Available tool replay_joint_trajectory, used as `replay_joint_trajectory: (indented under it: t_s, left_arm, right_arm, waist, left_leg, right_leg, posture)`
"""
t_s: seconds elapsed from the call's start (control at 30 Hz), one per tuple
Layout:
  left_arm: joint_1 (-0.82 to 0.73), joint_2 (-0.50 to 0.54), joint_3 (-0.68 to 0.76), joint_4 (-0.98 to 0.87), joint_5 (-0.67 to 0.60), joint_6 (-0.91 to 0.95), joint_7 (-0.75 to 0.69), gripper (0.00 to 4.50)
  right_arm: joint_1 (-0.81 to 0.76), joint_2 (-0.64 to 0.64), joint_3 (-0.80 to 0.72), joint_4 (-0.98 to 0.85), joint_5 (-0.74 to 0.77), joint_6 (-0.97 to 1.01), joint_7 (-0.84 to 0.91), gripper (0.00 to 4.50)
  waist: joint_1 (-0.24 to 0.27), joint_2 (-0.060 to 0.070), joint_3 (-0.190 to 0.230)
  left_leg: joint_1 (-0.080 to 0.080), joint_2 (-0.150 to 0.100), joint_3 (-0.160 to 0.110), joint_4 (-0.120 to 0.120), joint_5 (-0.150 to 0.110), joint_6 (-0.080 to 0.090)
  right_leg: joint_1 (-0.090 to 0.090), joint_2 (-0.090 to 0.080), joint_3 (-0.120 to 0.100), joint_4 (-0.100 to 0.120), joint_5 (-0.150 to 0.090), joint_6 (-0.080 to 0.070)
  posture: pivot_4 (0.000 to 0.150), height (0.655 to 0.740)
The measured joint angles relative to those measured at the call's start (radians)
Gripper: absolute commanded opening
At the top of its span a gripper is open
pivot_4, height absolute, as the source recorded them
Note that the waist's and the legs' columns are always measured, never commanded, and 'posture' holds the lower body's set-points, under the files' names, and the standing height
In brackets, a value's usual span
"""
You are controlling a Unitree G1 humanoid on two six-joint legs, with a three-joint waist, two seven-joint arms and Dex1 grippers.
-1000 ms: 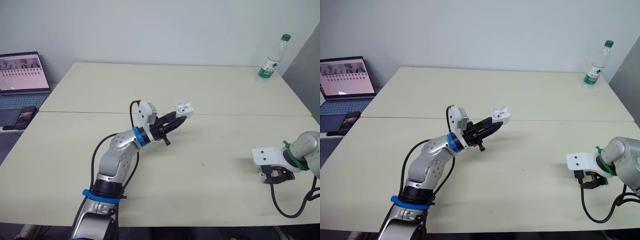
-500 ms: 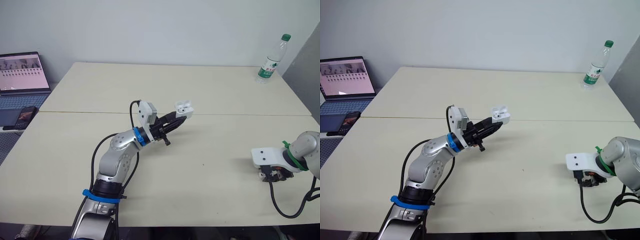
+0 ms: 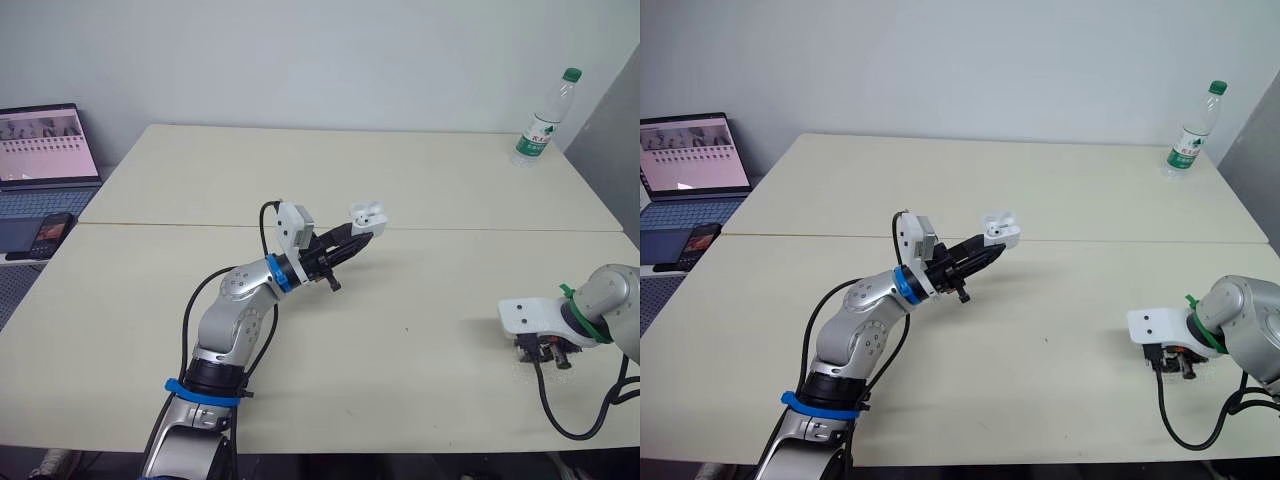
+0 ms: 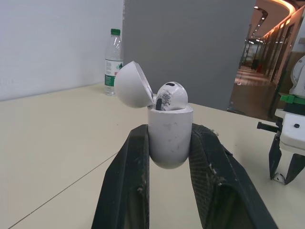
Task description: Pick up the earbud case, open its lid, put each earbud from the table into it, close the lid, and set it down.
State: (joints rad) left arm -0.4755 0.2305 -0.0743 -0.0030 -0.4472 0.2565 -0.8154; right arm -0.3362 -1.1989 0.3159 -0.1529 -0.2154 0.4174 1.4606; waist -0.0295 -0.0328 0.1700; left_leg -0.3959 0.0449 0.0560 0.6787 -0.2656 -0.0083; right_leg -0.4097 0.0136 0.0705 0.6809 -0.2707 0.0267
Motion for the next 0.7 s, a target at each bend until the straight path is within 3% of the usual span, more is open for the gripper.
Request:
replay_joint_trajectory:
  t_s: [0.63, 0.7]
  left_arm:
    - [0.001, 0.0, 0.0, 0.0, 0.0, 0.0, 0.0, 0.78]
    - [0.005, 0.0, 0.0, 0.0, 0.0, 0.0, 0.0, 0.78]
  right_arm:
    - [-0.008, 0.0, -0.011, 0.0, 0.017, 0.013, 0.001, 0.04]
    - [-0.007, -0.004, -0.029, 0.0, 0.042, 0.021, 0.002, 0.41]
  waist:
    - [0.0, 0.0, 0.0]
    - [0.0, 0.0, 0.0]
  left_leg:
    - [0.0, 0.0, 0.0, 0.0, 0.0, 0.0]
    - [0.0, 0.0, 0.0, 0.0, 0.0, 0.0]
  right_leg:
    - [0.0, 0.0, 0.0, 0.0, 0.0, 0.0]
    - [0.0, 0.0, 0.0, 0.0, 0.0, 0.0]
  posture:
    - [0.15, 0.7362]
    - [0.15, 0.7362]
